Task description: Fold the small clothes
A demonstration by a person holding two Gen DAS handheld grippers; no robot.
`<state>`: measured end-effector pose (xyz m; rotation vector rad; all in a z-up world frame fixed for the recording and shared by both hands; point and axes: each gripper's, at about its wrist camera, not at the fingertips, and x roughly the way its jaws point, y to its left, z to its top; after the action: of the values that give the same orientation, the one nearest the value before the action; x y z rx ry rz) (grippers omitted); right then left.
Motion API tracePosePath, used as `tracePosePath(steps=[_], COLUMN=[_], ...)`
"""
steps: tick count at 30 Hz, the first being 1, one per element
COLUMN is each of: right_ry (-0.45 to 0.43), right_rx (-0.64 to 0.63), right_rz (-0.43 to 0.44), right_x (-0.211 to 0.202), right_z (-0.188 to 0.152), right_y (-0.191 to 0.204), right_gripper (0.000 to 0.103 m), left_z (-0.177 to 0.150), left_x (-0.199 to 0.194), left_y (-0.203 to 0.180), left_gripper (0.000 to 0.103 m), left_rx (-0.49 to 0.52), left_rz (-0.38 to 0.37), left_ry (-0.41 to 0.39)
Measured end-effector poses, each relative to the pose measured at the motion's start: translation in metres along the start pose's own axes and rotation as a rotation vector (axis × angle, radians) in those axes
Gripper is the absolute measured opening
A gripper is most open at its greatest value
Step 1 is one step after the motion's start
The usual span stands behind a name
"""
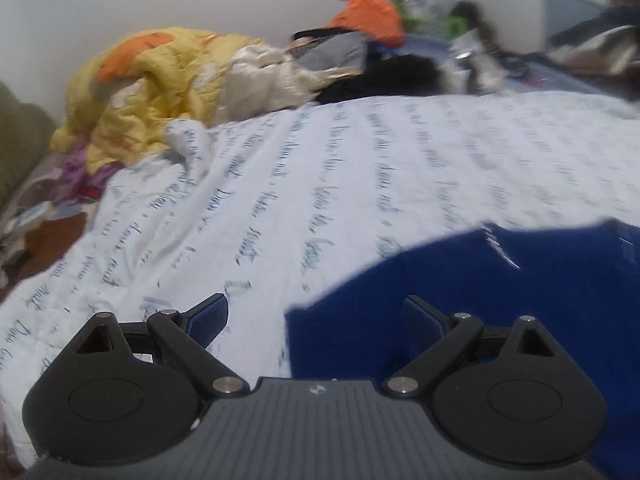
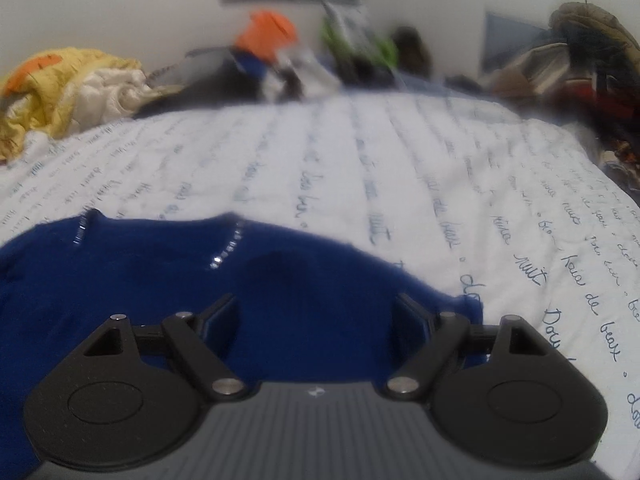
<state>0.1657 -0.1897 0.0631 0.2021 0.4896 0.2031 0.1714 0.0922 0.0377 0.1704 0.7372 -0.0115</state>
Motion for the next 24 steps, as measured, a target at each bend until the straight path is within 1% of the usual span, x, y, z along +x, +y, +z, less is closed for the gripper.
tracePosePath(steps=[4, 5, 6, 8, 9, 10, 12, 13, 14, 15, 16, 17, 18, 20, 22, 24], right_ry=[-0.021, -0.02, -0.017, -0.004, 0.001, 0.007, 0.018, 0.023, 0.028, 0.035, 0.043, 0.053, 0.061, 0.075, 0.081, 0.08], right_rx=[-0.023, -0.024, -0.021, -0.015, -0.013, -0.012, -0.009, -0.002, 0.009, 0.021, 0.032, 0.036, 0.034, 0.019, 0.011, 0.019], right_rz=[0.061, 0.07, 0.076, 0.083, 0.083, 0.078, 0.055, 0.041, 0.032, 0.028, 0.027, 0.025, 0.021, 0.001, -0.011, -0.002], right_x=[-0.032, -0.039, -0.046, -0.058, -0.064, -0.07, -0.079, -0.083, -0.086, -0.088, -0.09, -0.09, -0.09, -0.089, -0.087, -0.087], right_z=[-0.018, -0.023, -0.028, -0.038, -0.043, -0.048, -0.059, -0.065, -0.07, -0.075, -0.079, -0.083, -0.086, -0.091, -0.094, -0.096], right_y=[0.008, 0.008, 0.006, 0.002, 0.0, -0.002, -0.007, -0.009, -0.013, -0.016, -0.018, -0.02, -0.021, -0.022, -0.024, -0.029], right_gripper=[0.084, 0.084, 0.084, 0.084, 0.084, 0.084, 0.084, 0.084, 0.084, 0.084, 0.084, 0.084, 0.084, 0.084, 0.084, 0.086], left_z=[-0.039, -0.05, -0.06, -0.079, -0.089, -0.098, -0.112, -0.117, -0.121, -0.123, -0.124, -0.123, -0.123, -0.123, -0.124, -0.126], left_x=[-0.031, -0.036, -0.041, -0.045, -0.048, -0.049, -0.053, -0.054, -0.055, -0.055, -0.055, -0.056, -0.056, -0.06, -0.065, -0.071], left_y=[0.016, 0.021, 0.024, 0.031, 0.032, 0.031, 0.028, 0.025, 0.021, 0.019, 0.017, 0.015, 0.015, 0.019, 0.03, 0.045], left_gripper=[0.091, 0.088, 0.082, 0.074, 0.067, 0.065, 0.051, 0.05, 0.044, 0.036, 0.031, 0.02, 0.014, 0.011, 0.01, 0.008], left_rx=[-0.028, -0.042, -0.058, -0.085, -0.093, -0.095, -0.081, -0.066, -0.055, -0.051, -0.049, -0.048, -0.046, -0.032, -0.027, -0.007], left_rz=[-0.203, -0.247, -0.283, -0.352, -0.369, -0.378, -0.369, -0.358, -0.349, -0.348, -0.354, -0.365, -0.379, -0.403, -0.434, -0.439], left_ry=[0.012, 0.024, 0.038, 0.07, 0.085, 0.102, 0.106, 0.1, 0.09, 0.084, 0.076, 0.073, 0.074, 0.078, 0.072, 0.07])
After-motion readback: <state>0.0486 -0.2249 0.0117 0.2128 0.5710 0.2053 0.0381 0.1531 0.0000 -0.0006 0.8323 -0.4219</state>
